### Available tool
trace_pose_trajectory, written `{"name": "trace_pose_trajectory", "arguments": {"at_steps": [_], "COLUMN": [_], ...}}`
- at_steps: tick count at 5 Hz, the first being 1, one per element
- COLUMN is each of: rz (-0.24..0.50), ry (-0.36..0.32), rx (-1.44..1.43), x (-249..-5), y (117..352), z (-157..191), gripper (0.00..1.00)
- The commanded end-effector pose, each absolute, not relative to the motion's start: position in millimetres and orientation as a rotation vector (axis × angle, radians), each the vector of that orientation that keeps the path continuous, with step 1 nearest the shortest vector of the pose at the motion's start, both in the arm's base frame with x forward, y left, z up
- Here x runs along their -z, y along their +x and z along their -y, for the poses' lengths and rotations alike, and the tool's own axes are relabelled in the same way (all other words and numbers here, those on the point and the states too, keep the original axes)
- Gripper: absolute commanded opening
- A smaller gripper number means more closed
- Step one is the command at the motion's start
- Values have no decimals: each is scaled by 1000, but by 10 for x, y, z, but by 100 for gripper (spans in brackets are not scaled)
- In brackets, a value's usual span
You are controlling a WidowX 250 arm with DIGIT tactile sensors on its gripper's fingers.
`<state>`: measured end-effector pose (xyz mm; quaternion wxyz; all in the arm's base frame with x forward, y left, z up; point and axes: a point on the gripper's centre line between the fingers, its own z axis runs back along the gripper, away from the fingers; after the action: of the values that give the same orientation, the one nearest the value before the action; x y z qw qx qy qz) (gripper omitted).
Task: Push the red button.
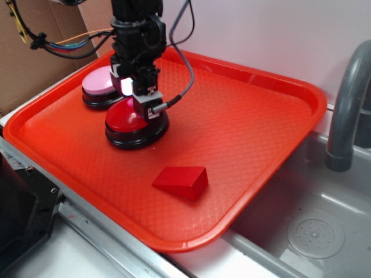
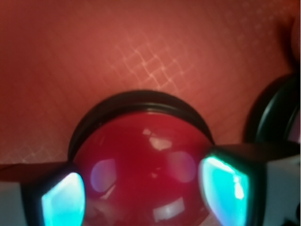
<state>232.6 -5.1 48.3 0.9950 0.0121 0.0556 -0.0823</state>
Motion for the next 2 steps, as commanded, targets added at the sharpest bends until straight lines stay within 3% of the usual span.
{"name": "trace_pose_trajectory", "arguments": {"at_steps": [1,2], "rz": [-74,-28], "ry": [70,155], "rx": [118,187], "x": [-643,-1145], "y": [2329,2313], "z": [-25,-69], "gripper": [100,100]}}
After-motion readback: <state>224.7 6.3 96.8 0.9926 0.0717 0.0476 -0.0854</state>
